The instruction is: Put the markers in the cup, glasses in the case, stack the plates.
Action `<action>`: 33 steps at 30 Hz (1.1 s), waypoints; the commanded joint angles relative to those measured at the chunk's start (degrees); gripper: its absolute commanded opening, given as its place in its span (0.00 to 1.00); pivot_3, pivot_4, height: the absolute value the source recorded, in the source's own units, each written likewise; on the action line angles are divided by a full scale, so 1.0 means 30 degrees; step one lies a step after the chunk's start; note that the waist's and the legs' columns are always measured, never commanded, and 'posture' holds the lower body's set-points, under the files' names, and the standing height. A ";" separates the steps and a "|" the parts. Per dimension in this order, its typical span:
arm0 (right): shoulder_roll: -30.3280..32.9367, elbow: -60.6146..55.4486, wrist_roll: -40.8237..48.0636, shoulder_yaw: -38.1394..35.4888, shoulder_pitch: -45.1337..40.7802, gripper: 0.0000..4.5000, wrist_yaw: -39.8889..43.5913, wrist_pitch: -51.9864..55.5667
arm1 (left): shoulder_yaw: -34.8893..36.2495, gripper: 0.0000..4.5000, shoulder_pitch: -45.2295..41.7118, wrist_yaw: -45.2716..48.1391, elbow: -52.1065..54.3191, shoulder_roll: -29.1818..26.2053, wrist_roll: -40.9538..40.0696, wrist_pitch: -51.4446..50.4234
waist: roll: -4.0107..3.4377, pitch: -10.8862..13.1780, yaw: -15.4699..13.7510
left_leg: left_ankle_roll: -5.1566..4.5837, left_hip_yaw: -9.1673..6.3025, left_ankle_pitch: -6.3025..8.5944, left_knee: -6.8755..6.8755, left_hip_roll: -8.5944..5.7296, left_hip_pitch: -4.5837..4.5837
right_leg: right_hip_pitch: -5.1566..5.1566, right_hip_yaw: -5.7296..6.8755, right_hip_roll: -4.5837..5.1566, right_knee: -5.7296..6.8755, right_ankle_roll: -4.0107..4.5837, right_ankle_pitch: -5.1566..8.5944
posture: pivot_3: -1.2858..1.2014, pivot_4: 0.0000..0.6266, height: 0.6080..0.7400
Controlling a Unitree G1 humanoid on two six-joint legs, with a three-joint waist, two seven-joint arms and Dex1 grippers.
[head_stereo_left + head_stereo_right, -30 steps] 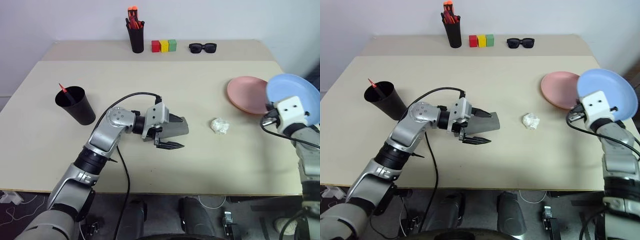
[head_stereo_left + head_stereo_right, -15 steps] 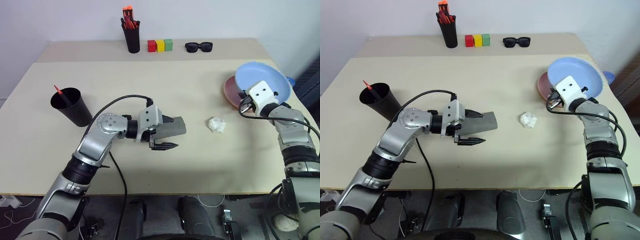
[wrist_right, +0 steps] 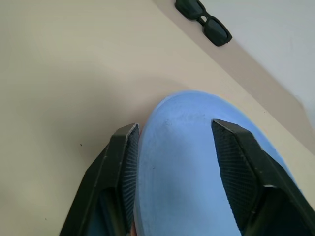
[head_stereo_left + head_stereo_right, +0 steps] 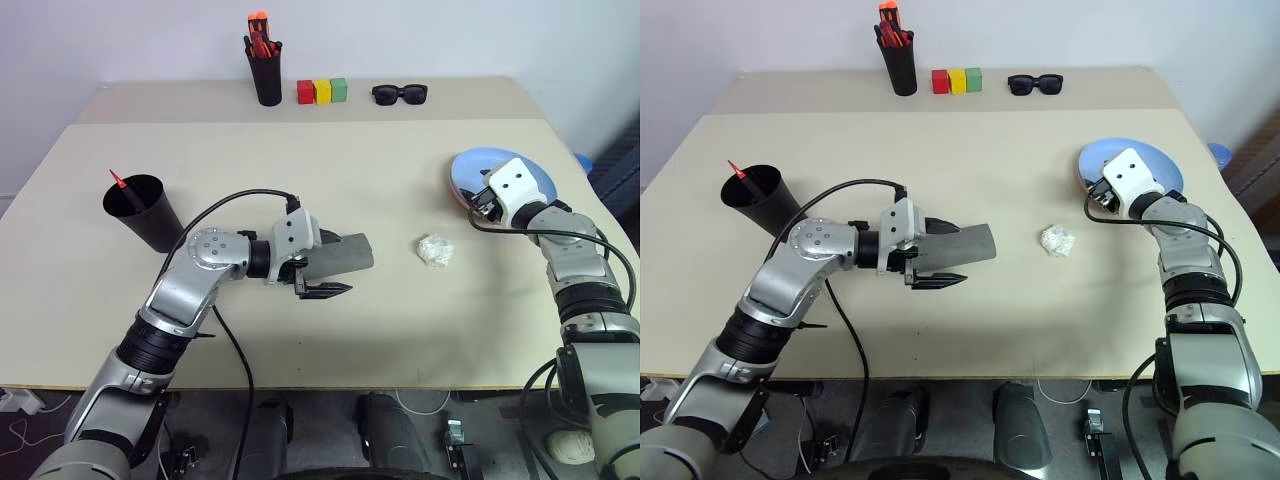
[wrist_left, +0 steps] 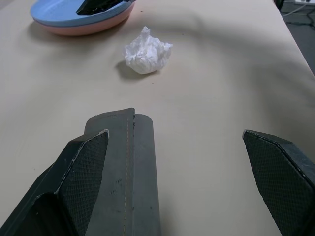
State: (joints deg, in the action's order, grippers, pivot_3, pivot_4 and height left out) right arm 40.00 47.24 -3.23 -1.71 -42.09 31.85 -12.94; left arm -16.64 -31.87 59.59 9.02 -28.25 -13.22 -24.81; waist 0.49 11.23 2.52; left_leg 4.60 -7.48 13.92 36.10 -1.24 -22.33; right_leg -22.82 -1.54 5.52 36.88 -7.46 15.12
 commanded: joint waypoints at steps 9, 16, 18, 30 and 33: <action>0.0870 -1.4626 0.6538 -0.3888 0.9181 0.55 0.3440 0.9440 | 0.0001 1.00 -0.0672 0.0818 -0.0433 0.0297 -0.0407 0.0291 | 0.0001 -0.0002 -0.0130 | -0.0004 -0.0013 0.0002 0.0016 -0.0002 -0.0007 | 0.0008 0.0004 0.0000 0.0008 -0.0002 -0.0001 | 0.52 0.24 1.00; 0.0430 -1.5907 0.7414 -0.3839 1.0570 0.55 0.3808 1.0752 | -0.0055 1.00 -0.1092 0.1163 -0.1002 0.0597 -0.0272 0.0488 | -0.0002 -0.0001 -0.0032 | -0.0003 0.0001 0.0001 0.0024 0.0004 0.0021 | 0.0010 -0.0005 -0.0004 0.0030 0.0001 0.0000 | 0.52 0.24 1.00; 0.0274 -1.5671 0.7556 -0.3605 1.0402 0.55 0.4031 1.0857 | -0.0086 1.00 -0.1264 0.1229 -0.1201 0.0669 -0.0229 0.0557 | -0.0002 -0.0001 -0.0060 | -0.0004 -0.0001 0.0001 0.0026 0.0003 0.0018 | 0.0015 -0.0004 -0.0005 0.0026 0.0001 0.0001 | 0.52 0.24 1.00; -0.0680 -1.5377 0.7841 -0.1951 0.9343 0.55 0.4864 1.2110 | 0.0188 1.00 -0.0975 0.1150 -0.0781 0.0348 -0.0196 0.0284 | -0.0001 0.0000 -0.0052 | -0.0004 -0.0001 0.0001 0.0020 0.0002 0.0006 | 0.0010 -0.0003 -0.0003 0.0011 -0.0002 0.0000 | 0.52 0.24 1.00; -0.0703 -1.5477 0.7844 -0.1486 0.9358 0.55 0.5236 1.2568 | 0.0222 1.00 -0.0878 0.1078 -0.0582 0.0228 -0.0262 0.0167 | -0.0001 0.0000 -0.0060 | -0.0004 -0.0003 0.0002 0.0018 0.0002 0.0006 | 0.0009 -0.0003 -0.0003 0.0011 -0.0002 0.0000 | 0.52 0.24 1.00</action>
State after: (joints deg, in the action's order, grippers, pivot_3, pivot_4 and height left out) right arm 38.10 1.44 19.45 -6.11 -13.51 46.86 24.13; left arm -17.13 -34.44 63.11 4.83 -27.08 -13.24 -24.42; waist 0.49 11.23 2.34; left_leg 4.59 -7.49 13.92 36.16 -1.24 -22.32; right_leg -22.80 -1.55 5.51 36.92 -7.47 15.12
